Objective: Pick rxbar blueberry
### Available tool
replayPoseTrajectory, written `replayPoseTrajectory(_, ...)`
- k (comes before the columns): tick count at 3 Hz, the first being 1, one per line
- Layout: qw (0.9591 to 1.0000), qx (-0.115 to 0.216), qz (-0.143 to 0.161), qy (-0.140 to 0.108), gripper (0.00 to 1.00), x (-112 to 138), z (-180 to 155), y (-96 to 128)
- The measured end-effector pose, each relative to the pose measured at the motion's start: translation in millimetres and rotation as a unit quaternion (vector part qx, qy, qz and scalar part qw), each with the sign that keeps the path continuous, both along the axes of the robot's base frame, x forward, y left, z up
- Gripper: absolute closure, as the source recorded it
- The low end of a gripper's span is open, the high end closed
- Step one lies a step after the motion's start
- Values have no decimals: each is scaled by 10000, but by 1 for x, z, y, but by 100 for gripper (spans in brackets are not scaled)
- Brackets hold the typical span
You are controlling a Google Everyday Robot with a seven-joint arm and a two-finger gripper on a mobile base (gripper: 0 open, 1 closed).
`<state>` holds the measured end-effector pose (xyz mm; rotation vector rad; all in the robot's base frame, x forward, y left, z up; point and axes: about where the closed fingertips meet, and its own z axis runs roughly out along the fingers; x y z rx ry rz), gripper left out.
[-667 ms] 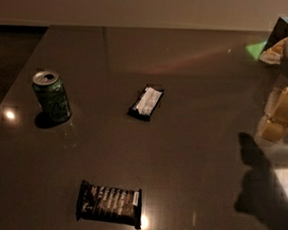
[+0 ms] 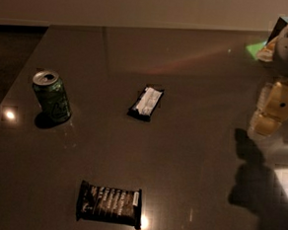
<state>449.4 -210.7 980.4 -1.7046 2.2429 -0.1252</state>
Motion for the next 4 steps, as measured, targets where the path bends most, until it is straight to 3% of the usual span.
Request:
replayPoseTrajectory(1, 9998, -105, 84, 124, 0, 30, -7, 6)
replayPoseTrajectory(2, 9986, -98, 472, 202, 0, 75, -19, 14)
replayPoseTrajectory(3, 9937, -74, 1097, 205, 0, 112, -33, 25)
replayPoseTrajectory(4, 9778, -97, 2075, 286, 0, 148, -61, 52)
